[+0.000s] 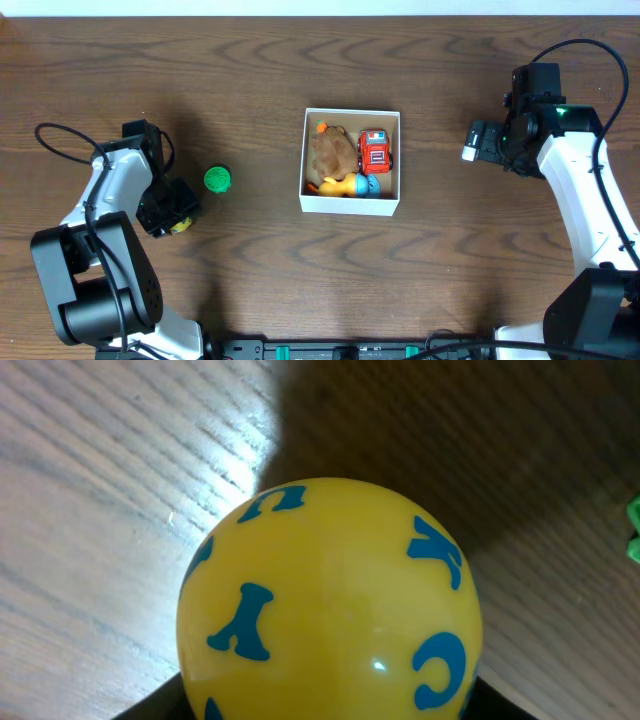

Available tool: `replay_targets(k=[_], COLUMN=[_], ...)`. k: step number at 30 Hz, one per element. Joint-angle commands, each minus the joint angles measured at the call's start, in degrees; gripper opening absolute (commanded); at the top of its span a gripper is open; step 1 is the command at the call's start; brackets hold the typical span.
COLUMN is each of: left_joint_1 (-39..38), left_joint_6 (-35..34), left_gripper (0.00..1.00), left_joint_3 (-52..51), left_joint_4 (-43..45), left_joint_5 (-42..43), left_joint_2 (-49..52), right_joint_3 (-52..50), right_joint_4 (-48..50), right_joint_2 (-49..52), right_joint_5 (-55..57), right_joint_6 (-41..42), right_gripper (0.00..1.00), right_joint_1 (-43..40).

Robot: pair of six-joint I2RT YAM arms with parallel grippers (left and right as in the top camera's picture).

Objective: Pack container
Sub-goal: 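Carry the yellow ball with left gripper into the box and release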

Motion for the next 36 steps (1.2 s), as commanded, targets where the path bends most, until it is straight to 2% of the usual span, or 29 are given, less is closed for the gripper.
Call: replay_targets(k=[1, 3, 9, 14, 19, 25, 32, 34, 36], left_joint_1=[-0.31, -1.14, -6.93, -17.44, -31.41, -42.1, -46.34, -47.17, -47.8], left_joint_6=[0.76, 1.84, 2.12, 5.88, 14.53, 17.64, 17.62, 17.62, 17.62], left_gripper=[0.47, 0.43, 0.42, 0.41, 0.38, 0.36, 0.37, 0.39, 0.48], left_joint_3=[3.15, 4.39, 7.45, 9.94, 10.1, 10.1, 10.1, 10.1, 10.1], left_joint_4=[-0.83, -1.11, -1.27, 0.26, 8.63, 15.04, 17.99, 18.97, 19.17], left_joint_5=[-0.31, -0.31, -0.28, -0.26, -0.31, -0.33, -0.28, -0.28, -0.28], left_joint_2=[-2.36, -4.44, -13.79, -21.49, -25.16, -20.52, -9.88, -7.34, -5.4], right_joint_3=[0.26, 0.26, 0.26, 0.26, 0.26, 0.26, 0.26, 0.26, 0.26], right_joint_4=[-0.22, -0.24, -0.22, -0.2, -0.15, -0.22, -0.2, -0.2, -0.2], right_joint_2=[0.13, 0.13, 0.13, 0.13, 0.13, 0.13, 0.13, 0.13, 0.13], right_joint_5=[-0.2, -0.2, -0.2, -0.2, -0.2, -0.2, -0.22, -0.22, -0.2], right_joint_6=[-0.48, -0.48, -0.46, -0.46, -0.46, -0.46, -0.46, -0.46, -0.46], right_gripper=[0.99, 0.99, 0.99, 0.99, 0.99, 0.99, 0.99, 0.99, 0.99], right_joint_1=[-0.37, -0.37, -0.37, -0.37, -0.37, -0.37, -0.37, -0.37, -0.37])
